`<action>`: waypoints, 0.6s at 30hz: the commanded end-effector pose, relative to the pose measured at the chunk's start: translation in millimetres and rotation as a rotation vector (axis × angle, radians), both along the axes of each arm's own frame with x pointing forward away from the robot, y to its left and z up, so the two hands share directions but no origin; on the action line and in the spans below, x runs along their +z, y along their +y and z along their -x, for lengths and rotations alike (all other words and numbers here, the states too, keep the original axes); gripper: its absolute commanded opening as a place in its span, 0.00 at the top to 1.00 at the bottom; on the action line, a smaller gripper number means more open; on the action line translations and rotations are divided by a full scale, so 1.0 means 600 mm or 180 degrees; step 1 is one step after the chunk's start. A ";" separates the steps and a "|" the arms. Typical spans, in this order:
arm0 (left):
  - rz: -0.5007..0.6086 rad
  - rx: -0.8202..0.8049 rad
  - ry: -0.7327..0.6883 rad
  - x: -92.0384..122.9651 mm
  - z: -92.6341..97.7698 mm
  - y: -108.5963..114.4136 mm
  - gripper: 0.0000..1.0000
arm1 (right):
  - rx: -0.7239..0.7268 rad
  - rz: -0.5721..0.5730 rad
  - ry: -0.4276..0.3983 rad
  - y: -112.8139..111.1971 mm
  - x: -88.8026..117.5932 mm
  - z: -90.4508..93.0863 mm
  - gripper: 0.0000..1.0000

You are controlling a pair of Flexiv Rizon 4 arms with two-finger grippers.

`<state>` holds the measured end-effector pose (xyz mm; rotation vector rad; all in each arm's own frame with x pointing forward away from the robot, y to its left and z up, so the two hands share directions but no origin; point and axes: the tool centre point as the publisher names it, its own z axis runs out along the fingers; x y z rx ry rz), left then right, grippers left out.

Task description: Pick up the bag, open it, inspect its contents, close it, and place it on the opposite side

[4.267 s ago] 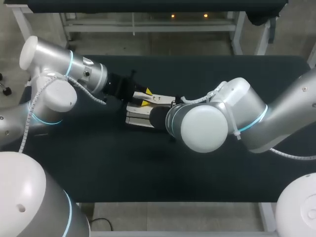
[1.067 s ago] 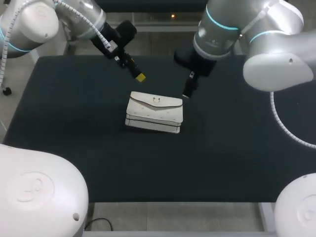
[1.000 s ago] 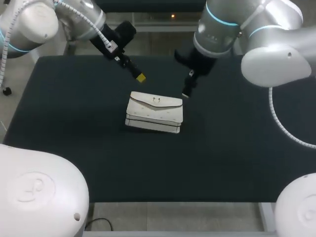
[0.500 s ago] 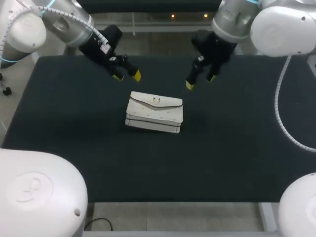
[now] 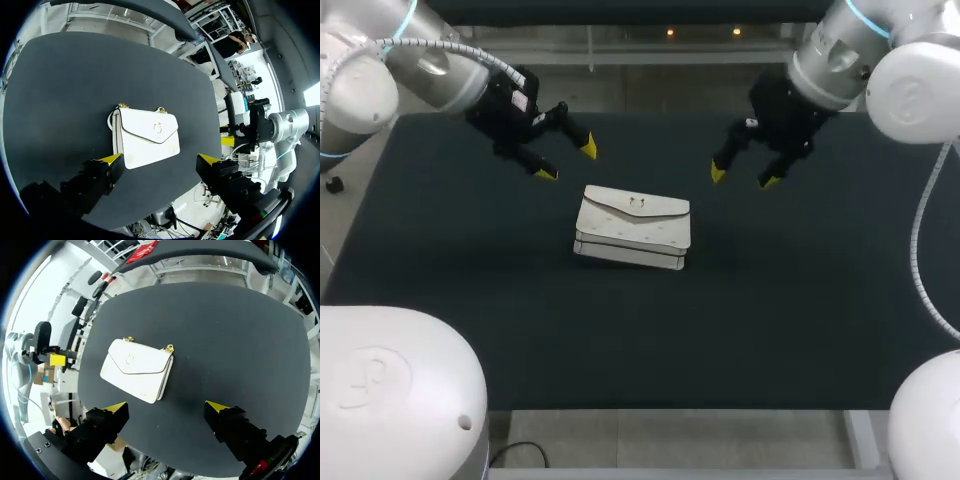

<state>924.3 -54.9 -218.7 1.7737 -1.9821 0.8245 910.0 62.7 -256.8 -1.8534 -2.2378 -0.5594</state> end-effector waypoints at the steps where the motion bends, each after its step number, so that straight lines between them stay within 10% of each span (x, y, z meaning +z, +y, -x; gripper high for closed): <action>1: 0.0000 -0.0001 -0.0005 -0.001 0.000 -0.001 0.00 | -0.0059 0.0098 -0.0047 0.016 0.001 0.002 0.00; 9: 0.0124 0.0048 0.0046 -0.002 -0.003 -0.004 0.00 | -0.0059 0.0098 -0.0047 0.016 0.001 0.002 0.00; 18: 0.0538 0.0060 0.0357 -0.012 -0.005 0.011 0.00 | 0.0025 -0.0805 0.0413 0.044 -0.036 -0.001 0.00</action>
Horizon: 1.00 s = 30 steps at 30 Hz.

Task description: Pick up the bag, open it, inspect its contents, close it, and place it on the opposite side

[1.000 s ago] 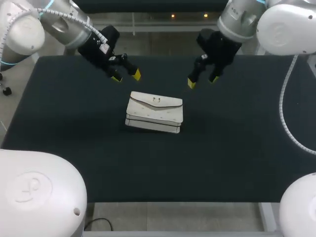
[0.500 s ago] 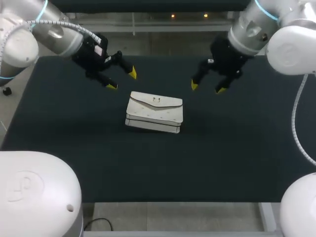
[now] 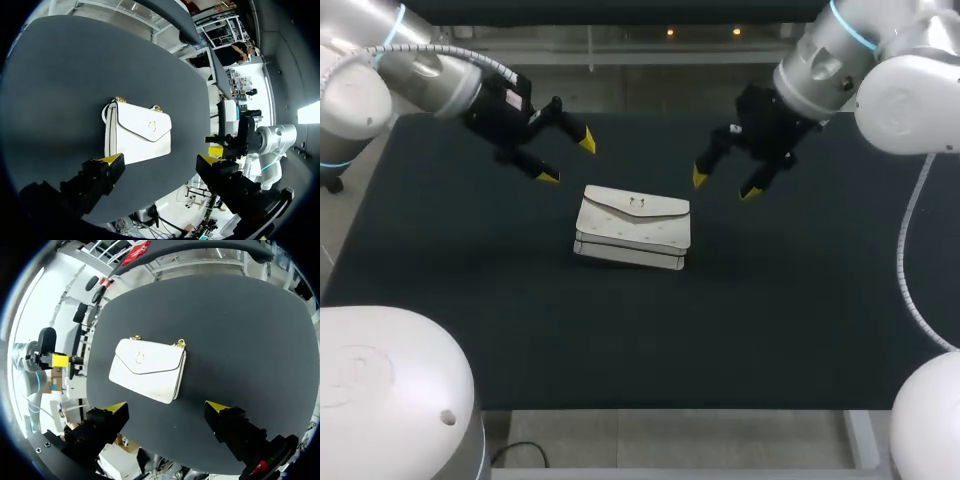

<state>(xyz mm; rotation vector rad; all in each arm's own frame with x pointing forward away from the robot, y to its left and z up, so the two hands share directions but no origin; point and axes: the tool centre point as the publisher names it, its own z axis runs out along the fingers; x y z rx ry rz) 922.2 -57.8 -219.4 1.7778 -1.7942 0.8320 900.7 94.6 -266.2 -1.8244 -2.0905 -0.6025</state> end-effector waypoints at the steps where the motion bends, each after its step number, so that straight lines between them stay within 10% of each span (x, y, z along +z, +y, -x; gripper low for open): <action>1: 0.0257 -0.0139 0.0030 -0.013 -0.009 0.018 0.00 | 0.0114 -0.0541 0.0214 -0.008 -0.025 -0.016 0.00; 30: 0.0573 -0.0697 0.0022 -0.087 -0.033 0.001 0.00 | -0.0530 -0.1368 0.0836 0.040 -0.136 -0.040 0.03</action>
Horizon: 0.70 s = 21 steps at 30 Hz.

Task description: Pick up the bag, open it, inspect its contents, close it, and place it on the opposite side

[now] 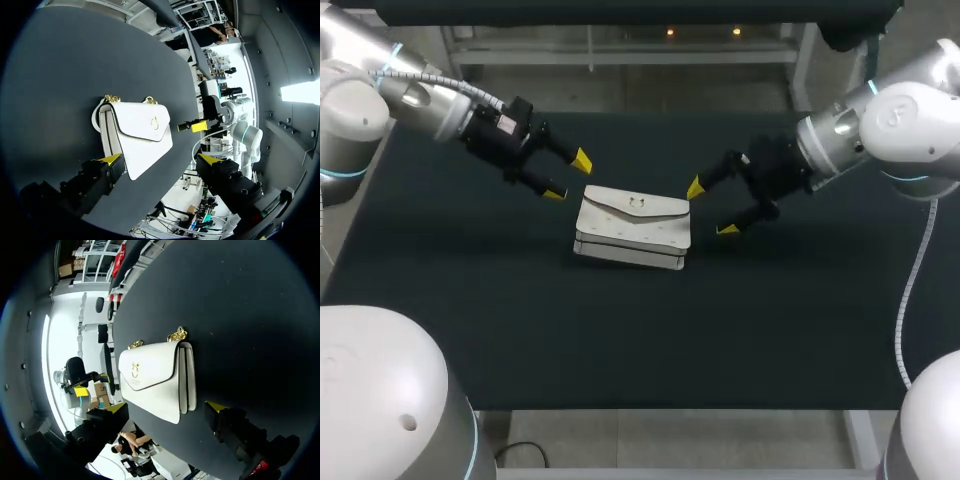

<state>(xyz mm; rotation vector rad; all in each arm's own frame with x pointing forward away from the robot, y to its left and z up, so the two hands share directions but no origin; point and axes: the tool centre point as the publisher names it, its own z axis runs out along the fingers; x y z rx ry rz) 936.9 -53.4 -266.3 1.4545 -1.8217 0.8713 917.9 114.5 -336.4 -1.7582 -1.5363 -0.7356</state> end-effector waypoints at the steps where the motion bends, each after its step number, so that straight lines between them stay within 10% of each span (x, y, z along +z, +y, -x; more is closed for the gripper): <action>1: 0.0043 -0.0025 0.0044 -0.010 -0.008 -0.009 0.00 | 0.0018 -0.0118 0.0047 0.009 -0.022 -0.012 0.04; 21: 0.0094 0.0042 0.0109 -0.050 0.004 -0.018 0.06 | -0.0053 -0.0494 0.0117 0.038 -0.044 -0.031 0.20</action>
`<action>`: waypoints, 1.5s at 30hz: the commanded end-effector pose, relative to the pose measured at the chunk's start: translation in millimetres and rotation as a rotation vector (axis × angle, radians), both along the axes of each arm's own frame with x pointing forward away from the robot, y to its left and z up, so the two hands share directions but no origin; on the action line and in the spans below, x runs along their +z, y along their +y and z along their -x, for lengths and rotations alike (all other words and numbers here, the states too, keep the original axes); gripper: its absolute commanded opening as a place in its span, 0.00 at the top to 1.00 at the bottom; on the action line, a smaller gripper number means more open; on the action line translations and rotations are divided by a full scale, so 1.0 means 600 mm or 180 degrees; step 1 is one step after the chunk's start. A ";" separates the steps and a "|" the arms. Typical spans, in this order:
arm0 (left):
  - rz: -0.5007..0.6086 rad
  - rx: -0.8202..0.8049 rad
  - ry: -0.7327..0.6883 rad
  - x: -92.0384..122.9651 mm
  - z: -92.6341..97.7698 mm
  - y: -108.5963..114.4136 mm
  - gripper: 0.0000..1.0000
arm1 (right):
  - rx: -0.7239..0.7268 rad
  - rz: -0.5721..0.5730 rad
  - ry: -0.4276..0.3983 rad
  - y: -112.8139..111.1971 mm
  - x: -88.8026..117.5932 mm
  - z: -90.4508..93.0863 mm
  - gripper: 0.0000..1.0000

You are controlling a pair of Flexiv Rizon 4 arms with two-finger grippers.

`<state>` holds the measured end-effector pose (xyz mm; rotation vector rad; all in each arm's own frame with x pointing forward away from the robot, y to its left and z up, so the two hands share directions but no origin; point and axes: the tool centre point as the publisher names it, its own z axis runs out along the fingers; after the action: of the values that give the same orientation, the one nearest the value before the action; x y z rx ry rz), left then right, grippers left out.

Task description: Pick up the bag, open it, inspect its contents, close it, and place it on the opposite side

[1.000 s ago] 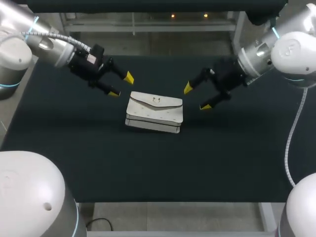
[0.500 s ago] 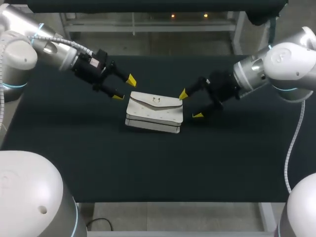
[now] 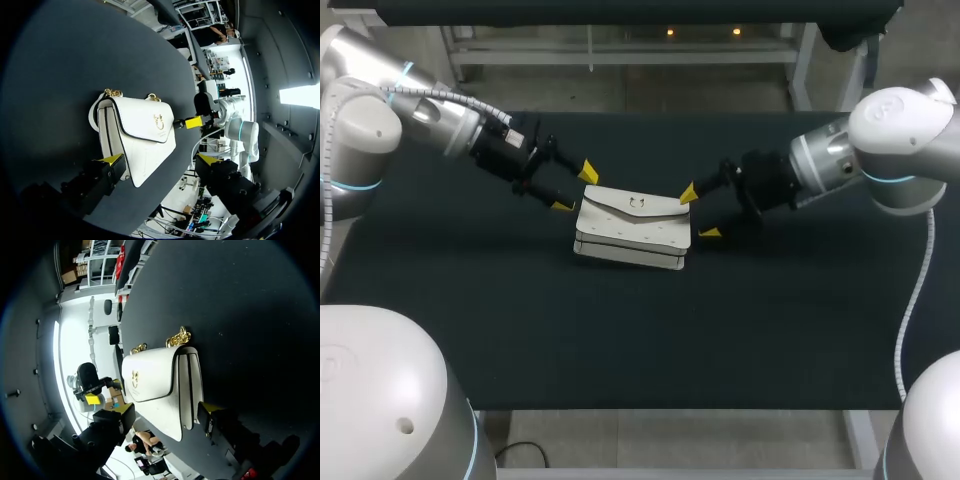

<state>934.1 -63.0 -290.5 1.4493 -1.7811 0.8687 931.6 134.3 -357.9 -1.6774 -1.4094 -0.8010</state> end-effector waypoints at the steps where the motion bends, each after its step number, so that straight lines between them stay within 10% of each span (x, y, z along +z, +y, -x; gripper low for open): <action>1: 0.0026 0.0038 0.0038 -0.011 -0.001 -0.001 0.07 | 0.0015 -0.0058 0.0006 0.007 -0.008 -0.009 0.20; 29: 0.0039 0.0416 0.0323 -0.051 -0.033 -0.017 0.37 | -0.0199 -0.0474 0.0156 0.022 -0.022 -0.022 0.24; 37: 0.0011 0.0451 0.0381 -0.063 -0.038 -0.021 0.40 | -0.0190 -0.0502 0.0190 0.028 -0.023 -0.029 0.49; 45: 0.0007 0.0527 0.0478 -0.075 -0.047 -0.022 0.52 | -0.0166 -0.0499 0.0179 0.036 -0.021 -0.034 0.52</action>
<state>959.1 -74.9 -330.3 1.6394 -1.5735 0.8207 949.1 154.4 -367.5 -1.6179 -1.2375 -0.8675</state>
